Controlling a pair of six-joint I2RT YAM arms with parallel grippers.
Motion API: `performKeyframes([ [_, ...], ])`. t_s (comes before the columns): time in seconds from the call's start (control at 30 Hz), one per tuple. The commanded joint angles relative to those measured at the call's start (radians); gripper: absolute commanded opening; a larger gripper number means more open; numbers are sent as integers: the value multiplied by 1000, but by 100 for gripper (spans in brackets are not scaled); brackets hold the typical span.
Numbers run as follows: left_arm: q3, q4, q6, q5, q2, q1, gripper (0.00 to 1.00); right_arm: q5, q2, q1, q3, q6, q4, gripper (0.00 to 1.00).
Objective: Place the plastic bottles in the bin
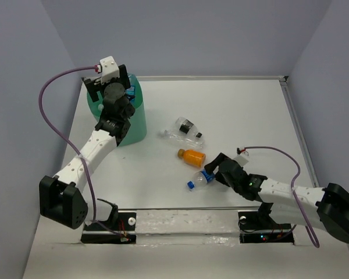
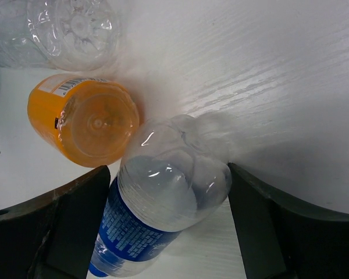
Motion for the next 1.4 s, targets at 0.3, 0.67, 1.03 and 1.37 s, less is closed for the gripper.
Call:
performKeyframes([
  [0.3, 122, -478, -341, 338, -305, -92, 99, 4, -176, 3, -38, -31, -105, 54],
  [0.67, -134, -620, -489, 506, -635, -93, 99, -138, -386, 3, 186, -276, -272, 49],
  [1.03, -250, -712, -534, 433, -919, -93, 99, -124, 228, 3, 915, -896, 54, 49],
  [1.37, -317, -706, -514, 318, -1036, -92, 99, -268, 821, 3, 1706, -1183, 197, 47],
])
